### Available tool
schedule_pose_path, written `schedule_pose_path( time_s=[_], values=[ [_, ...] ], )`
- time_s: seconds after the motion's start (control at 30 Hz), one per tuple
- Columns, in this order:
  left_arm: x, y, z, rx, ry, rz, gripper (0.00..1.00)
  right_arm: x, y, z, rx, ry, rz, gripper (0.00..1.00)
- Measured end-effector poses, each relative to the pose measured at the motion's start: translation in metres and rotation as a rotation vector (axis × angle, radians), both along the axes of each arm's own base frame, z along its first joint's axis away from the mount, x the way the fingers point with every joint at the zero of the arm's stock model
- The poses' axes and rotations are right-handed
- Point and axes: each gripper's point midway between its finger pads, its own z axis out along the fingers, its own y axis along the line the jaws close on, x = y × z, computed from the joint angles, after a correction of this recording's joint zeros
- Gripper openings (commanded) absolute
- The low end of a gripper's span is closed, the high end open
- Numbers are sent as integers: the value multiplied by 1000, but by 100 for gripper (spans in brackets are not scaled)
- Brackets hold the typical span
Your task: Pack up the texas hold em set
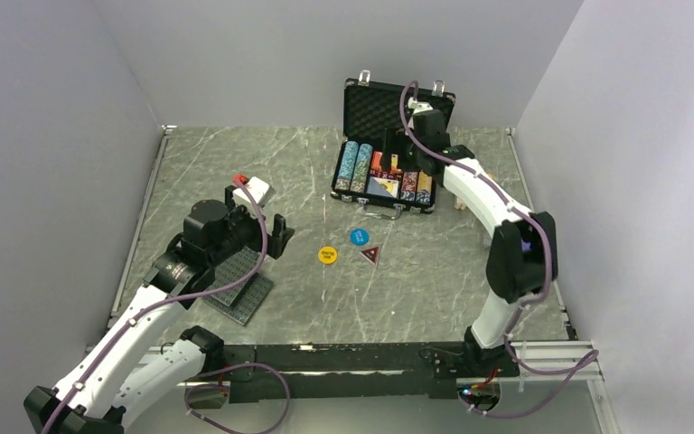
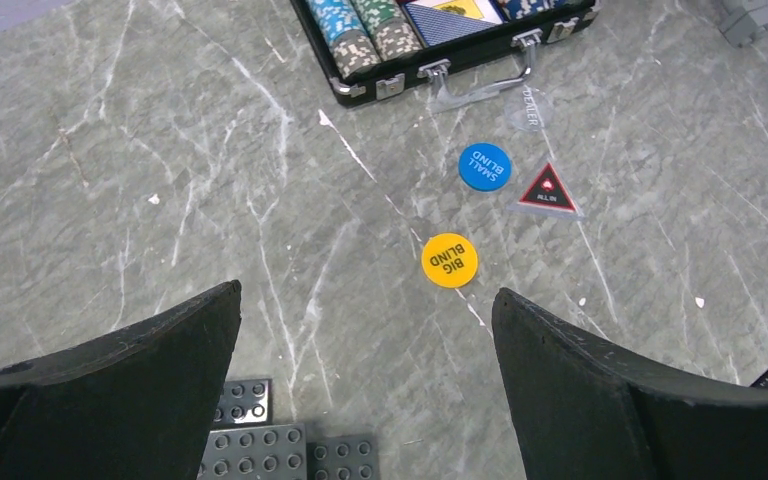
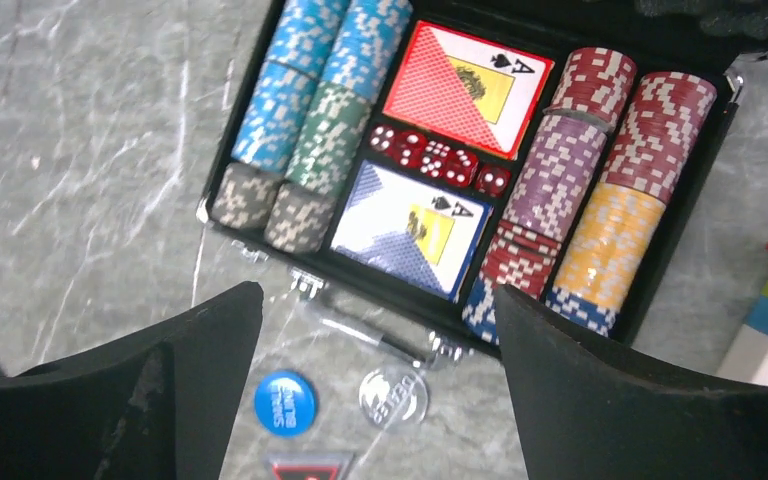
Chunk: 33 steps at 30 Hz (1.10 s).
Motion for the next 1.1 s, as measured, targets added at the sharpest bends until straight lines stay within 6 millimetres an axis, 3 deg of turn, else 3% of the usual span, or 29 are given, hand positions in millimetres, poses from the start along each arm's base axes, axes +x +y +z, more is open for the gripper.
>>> schedule_pose_path(
  time_s=[0.1, 0.2, 0.47, 0.93, 1.1],
  values=[
    [4, 6, 0, -1, 1, 24, 99, -23, 4, 21, -20, -43, 46, 91],
    [6, 11, 0, 0, 1, 44, 100, -45, 9, 17, -58, -28, 71, 91],
    [7, 16, -4, 15, 11, 70, 99, -109, 10, -66, -207, 199, 62, 86],
    [8, 15, -9, 20, 32, 72, 99, -118, 11, -132, -235, 370, 10, 80],
    [8, 15, -9, 20, 32, 72, 100, -120, 11, -142, -244, 395, 12, 77]
  ],
)
